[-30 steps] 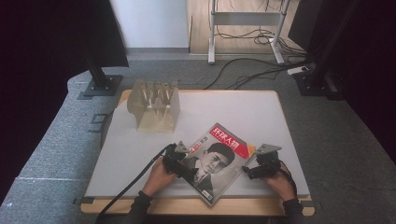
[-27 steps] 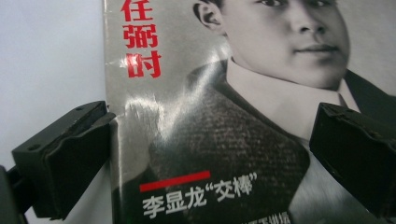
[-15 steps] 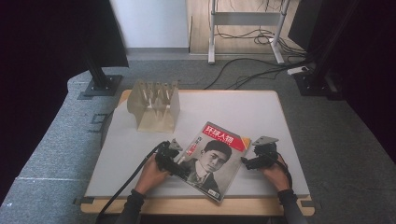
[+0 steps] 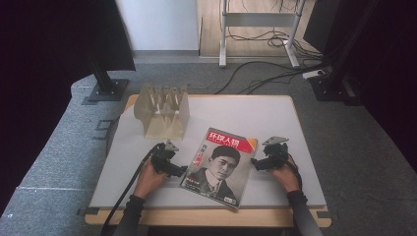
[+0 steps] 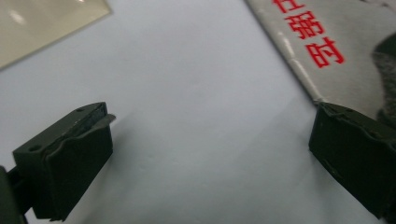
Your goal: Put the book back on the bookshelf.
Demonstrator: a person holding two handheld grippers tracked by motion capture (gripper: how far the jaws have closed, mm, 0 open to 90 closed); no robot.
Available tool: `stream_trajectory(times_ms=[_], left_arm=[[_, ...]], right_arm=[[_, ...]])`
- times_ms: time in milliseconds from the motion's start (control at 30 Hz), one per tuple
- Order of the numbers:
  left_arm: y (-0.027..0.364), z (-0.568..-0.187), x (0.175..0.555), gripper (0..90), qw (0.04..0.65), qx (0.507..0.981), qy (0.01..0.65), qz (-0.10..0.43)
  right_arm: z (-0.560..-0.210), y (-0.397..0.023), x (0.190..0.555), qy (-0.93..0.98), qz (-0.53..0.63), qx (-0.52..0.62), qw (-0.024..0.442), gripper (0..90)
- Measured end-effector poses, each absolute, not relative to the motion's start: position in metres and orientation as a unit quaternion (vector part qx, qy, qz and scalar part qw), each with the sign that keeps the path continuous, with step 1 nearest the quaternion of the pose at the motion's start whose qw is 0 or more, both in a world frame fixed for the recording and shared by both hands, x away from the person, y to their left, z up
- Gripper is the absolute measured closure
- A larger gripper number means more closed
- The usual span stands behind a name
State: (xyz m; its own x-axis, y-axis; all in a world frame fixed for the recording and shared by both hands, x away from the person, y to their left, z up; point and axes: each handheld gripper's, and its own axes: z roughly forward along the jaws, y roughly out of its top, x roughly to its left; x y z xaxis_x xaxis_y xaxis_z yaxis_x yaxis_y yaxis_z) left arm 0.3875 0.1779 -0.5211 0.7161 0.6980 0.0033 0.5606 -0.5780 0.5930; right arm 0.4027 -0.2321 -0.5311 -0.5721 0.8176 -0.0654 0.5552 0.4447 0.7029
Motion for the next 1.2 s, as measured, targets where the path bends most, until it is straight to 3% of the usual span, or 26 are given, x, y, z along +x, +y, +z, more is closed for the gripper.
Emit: stream_trajectory(times_ms=[300, 467, 867, 1200], left_arm=[[0.171, -0.522, 0.368, 0.1, 0.298, 0.882, 0.346, 0.114], [0.166, -0.524, 0.355, 0.0, 0.307, 0.883, 0.337, 0.114], [0.144, -0.528, 0.335, 0.0, 0.327, 0.885, 0.311, 0.114], [0.139, -0.528, 0.335, 0.0, 0.332, 0.890, 0.293, 0.107]], right_arm=[[-0.530, -0.224, 0.426, 0.823, 0.318, 0.423, 0.207, 0.3], [-0.527, -0.226, 0.428, 0.826, 0.323, 0.420, 0.195, 12.0], [-0.528, -0.229, 0.427, 0.825, 0.316, 0.426, 0.193, 2.8], [-0.519, -0.228, 0.435, 0.824, 0.323, 0.429, 0.181, 7.6]])
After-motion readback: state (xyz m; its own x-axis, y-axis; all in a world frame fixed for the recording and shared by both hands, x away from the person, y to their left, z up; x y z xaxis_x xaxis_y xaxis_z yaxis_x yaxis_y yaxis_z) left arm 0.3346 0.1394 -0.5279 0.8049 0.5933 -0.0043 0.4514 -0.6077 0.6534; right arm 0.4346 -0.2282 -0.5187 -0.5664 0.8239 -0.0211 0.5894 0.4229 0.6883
